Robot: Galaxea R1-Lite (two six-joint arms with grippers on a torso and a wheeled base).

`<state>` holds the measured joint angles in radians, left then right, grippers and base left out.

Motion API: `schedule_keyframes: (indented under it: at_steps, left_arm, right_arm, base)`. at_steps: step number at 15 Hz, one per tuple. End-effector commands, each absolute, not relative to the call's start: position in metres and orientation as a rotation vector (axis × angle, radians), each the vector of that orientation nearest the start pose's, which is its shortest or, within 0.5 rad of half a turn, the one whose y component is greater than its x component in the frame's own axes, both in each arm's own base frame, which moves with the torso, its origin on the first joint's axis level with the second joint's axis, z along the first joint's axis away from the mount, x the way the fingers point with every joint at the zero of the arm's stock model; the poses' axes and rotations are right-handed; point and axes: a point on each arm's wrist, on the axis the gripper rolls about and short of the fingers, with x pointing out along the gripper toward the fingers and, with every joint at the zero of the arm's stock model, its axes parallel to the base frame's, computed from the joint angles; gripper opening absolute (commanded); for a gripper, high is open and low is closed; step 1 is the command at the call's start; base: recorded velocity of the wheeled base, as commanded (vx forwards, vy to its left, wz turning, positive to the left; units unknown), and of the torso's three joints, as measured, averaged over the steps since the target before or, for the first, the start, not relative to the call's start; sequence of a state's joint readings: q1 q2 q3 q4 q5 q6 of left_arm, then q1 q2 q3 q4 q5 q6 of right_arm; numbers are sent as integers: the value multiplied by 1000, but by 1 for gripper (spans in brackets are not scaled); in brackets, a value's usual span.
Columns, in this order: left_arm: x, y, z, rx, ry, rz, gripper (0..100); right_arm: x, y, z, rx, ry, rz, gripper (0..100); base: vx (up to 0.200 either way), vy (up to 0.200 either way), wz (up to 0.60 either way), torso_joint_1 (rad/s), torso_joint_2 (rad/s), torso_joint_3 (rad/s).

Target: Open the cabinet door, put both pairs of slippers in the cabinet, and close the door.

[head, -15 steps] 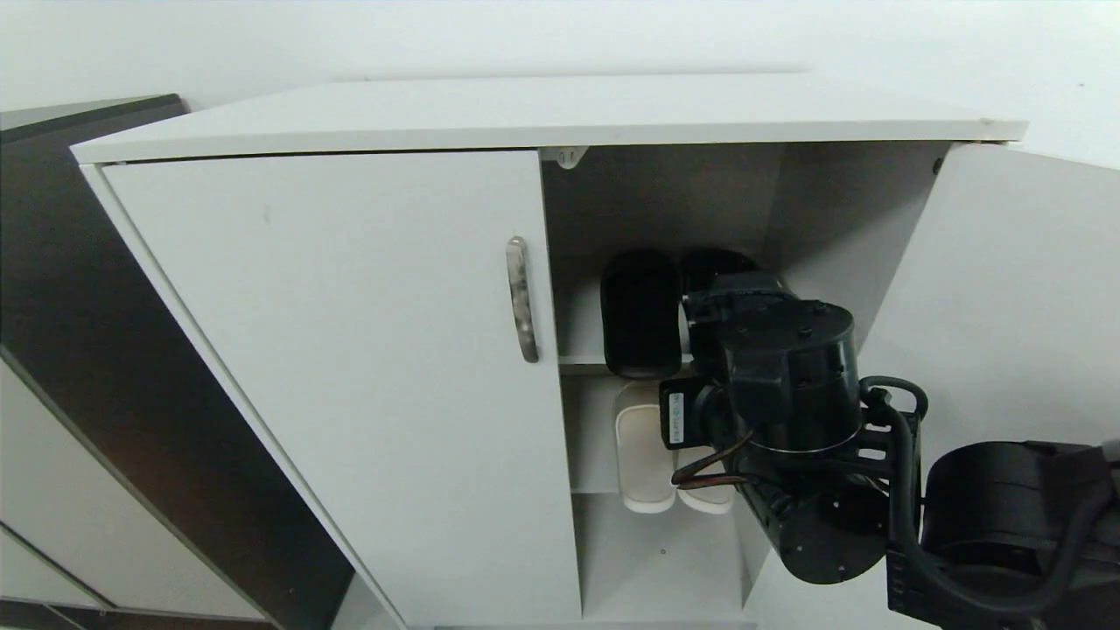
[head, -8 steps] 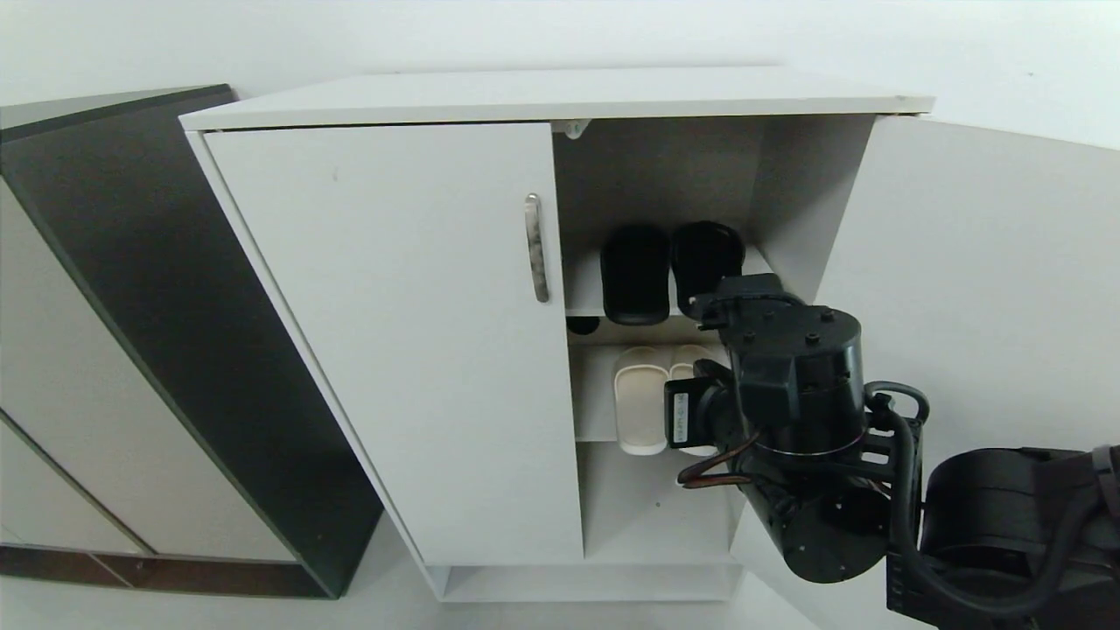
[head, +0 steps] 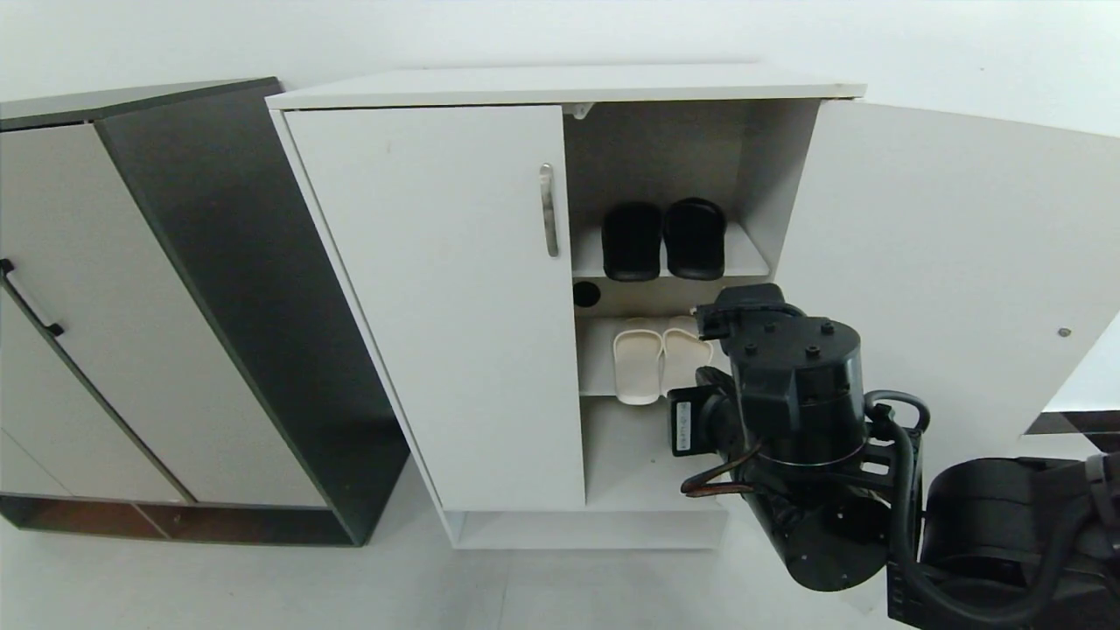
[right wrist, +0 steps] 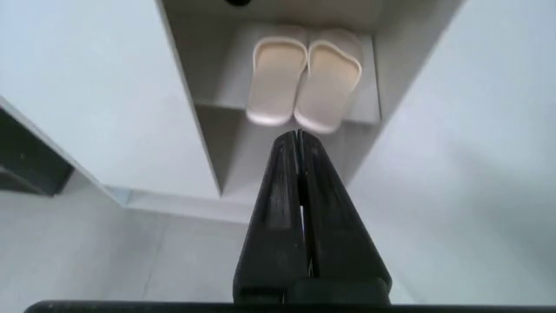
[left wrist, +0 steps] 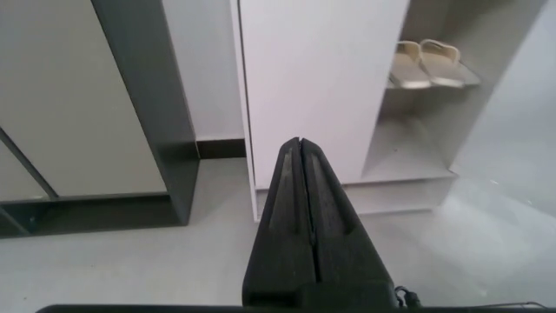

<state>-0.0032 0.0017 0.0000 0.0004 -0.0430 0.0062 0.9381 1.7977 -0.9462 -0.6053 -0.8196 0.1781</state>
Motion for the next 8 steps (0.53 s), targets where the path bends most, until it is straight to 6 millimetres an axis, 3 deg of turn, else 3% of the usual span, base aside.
schedule_keyframes:
  at_steps: [1, 5, 8]
  left_arm:
    - [-23, -1, 76, 6, 1, -46, 0]
    - [-23, -1, 76, 8, 1, -46, 0]
    - [-23, -1, 76, 8, 1, -46, 0]
  right_arm:
    - [209, 258, 186, -15, 169, 104, 0]
    - [211, 255, 183, -31, 177, 93, 0]
    - [212, 253, 181, -51, 181, 91, 0]
  base:
    - [-200, 0, 0, -2, 12, -2]
    - [-200, 0, 0, 1, 1, 4]
    - [0, 0, 0, 0, 0, 0]
